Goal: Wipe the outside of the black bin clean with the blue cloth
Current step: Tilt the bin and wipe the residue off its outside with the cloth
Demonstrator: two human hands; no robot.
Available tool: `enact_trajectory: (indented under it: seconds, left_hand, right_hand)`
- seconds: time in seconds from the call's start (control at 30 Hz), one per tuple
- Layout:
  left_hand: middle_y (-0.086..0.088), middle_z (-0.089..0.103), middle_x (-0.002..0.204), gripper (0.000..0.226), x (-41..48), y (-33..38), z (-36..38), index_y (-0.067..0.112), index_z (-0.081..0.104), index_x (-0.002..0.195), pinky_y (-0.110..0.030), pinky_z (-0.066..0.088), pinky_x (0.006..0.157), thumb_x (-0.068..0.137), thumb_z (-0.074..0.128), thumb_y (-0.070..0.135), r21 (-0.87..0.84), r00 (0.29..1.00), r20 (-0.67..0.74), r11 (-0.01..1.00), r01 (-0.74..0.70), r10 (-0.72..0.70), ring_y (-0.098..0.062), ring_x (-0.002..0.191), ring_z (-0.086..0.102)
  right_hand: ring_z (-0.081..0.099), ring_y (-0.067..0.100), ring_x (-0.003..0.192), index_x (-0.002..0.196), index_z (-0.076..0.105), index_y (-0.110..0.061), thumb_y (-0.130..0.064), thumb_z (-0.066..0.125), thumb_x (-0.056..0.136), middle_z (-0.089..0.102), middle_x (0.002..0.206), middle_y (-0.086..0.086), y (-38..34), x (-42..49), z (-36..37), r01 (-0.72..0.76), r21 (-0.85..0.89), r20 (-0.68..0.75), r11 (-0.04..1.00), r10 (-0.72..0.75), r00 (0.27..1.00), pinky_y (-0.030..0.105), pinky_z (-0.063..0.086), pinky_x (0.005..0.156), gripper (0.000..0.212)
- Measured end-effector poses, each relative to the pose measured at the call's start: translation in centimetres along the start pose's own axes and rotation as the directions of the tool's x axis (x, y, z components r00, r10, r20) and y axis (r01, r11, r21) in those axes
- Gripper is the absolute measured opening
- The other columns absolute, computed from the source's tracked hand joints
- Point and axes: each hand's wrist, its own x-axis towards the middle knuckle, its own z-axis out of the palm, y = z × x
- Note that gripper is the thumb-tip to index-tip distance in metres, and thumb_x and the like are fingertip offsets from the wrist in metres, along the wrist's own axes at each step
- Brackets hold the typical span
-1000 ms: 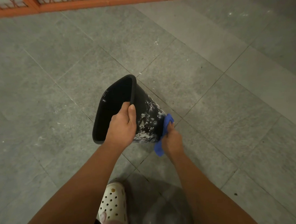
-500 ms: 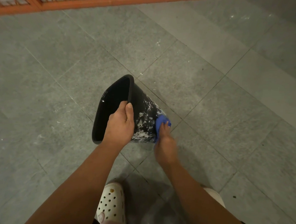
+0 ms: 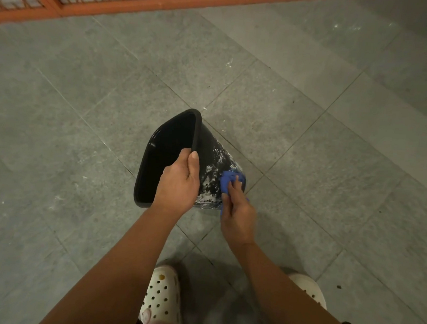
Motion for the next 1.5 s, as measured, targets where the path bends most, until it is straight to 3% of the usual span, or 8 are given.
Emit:
enact_trajectory:
  seconds: [0.27, 0.37, 0.57, 0.7, 0.93, 1.17, 1.4, 1.5]
  left_hand:
    - [0.01, 0.045, 0.056, 0.03, 0.0, 0.0, 0.2, 0.019, 0.049, 0.098, -0.012, 0.034, 0.042, 0.101, 0.026, 0.038, 0.04, 1.0, -0.007, 0.999, -0.007, 0.007, 0.006, 0.046, 0.051]
    - [0.008, 0.047, 0.059, 0.03, 0.4, -0.5, -0.2, 0.02, 0.049, 0.095, -0.012, 0.034, 0.046, 0.101, 0.027, 0.039, 0.015, 0.999, -0.024, 1.0, 0.026, -0.026, 0.006, 0.049, 0.051]
    - [0.008, 0.05, 0.06, 0.026, 0.4, -0.7, -0.2, 0.022, 0.049, 0.093, -0.008, 0.039, 0.045, 0.101, 0.029, 0.038, -0.04, 1.0, -0.001, 0.999, 0.011, -0.011, 0.007, 0.051, 0.054]
    - [0.005, 0.054, 0.065, 0.03, 0.6, -1.0, -0.3, 0.022, 0.051, 0.095, -0.005, 0.04, 0.05, 0.101, 0.028, 0.039, -0.039, 0.999, -0.044, 0.999, 0.03, -0.032, 0.008, 0.059, 0.055]
    - [0.004, 0.05, 0.061, 0.03, 0.9, -1.2, -0.5, 0.018, 0.05, 0.093, -0.009, 0.04, 0.048, 0.101, 0.029, 0.037, -0.052, 0.999, -0.033, 0.999, 0.012, -0.014, 0.005, 0.053, 0.053]
    - [0.005, 0.052, 0.064, 0.03, 0.8, -0.9, -0.4, 0.018, 0.051, 0.096, -0.01, 0.039, 0.048, 0.102, 0.028, 0.037, -0.042, 0.998, -0.052, 0.999, 0.033, -0.036, 0.004, 0.056, 0.055]
    - [0.001, 0.05, 0.064, 0.029, 1.1, -1.2, -0.5, 0.014, 0.05, 0.094, -0.009, 0.041, 0.049, 0.102, 0.03, 0.034, -0.066, 0.998, -0.053, 0.997, 0.029, -0.032, 0.006, 0.052, 0.049]
    - [0.001, 0.052, 0.065, 0.031, 1.2, -1.3, -0.6, 0.014, 0.051, 0.094, -0.006, 0.041, 0.052, 0.102, 0.03, 0.034, -0.05, 0.997, -0.073, 0.998, 0.037, -0.04, 0.009, 0.055, 0.051]
  right_hand:
    - [0.064, 0.031, 0.079, 0.127, 0.053, -0.008, -0.006, 0.045, 0.094, 0.067, 0.091, 0.016, 0.0, 1.2, -1.2, -0.022, -0.101, -0.079, 0.995, 0.014, 0.997, 0.023, 0.042, 0.067, 0.033]
    - [0.065, 0.035, 0.09, 0.128, 0.052, -0.003, 0.003, 0.049, 0.09, 0.067, 0.104, 0.023, -0.2, -0.2, -0.9, 0.038, -0.148, -0.037, 0.988, -0.044, 0.998, 0.037, 0.054, 0.082, 0.038]
    - [0.041, 0.032, 0.131, 0.129, 0.046, 0.004, 0.02, 0.047, 0.079, 0.045, 0.138, 0.02, -1.3, 1.7, -0.5, 0.238, -0.137, 0.046, 0.962, -0.233, 0.971, 0.035, 0.033, 0.109, 0.052]
    - [0.046, 0.028, 0.128, 0.131, 0.047, 0.001, 0.004, 0.044, 0.091, 0.048, 0.138, 0.018, -0.7, 2.0, -0.5, 0.053, -0.189, 0.051, 0.981, -0.044, 0.998, 0.037, 0.037, 0.108, 0.04]
    - [0.039, 0.036, 0.131, 0.126, 0.048, 0.005, 0.023, 0.048, 0.077, 0.045, 0.137, 0.023, -1.9, 0.8, -0.4, 0.237, -0.145, 0.059, 0.961, -0.23, 0.971, 0.04, 0.032, 0.11, 0.052]
    - [0.055, 0.031, 0.117, 0.12, 0.056, 0.005, 0.007, 0.047, 0.089, 0.058, 0.124, 0.022, -1.4, 2.0, -0.5, 0.08, -0.269, 0.028, 0.96, -0.075, 0.997, 0.04, 0.044, 0.101, 0.032]
    - [0.053, 0.041, 0.117, 0.117, 0.055, 0.009, 0.026, 0.058, 0.066, 0.055, 0.123, 0.029, -2.8, 1.6, -0.4, 0.371, -0.21, 0.057, 0.904, -0.368, 0.928, 0.05, 0.044, 0.099, 0.055]
    - [0.047, 0.034, 0.126, 0.126, 0.049, 0.004, 0.017, 0.054, 0.079, 0.049, 0.134, 0.023, -2.6, 2.5, -0.1, 0.238, -0.229, 0.048, 0.944, -0.233, 0.971, 0.038, 0.036, 0.109, 0.049]
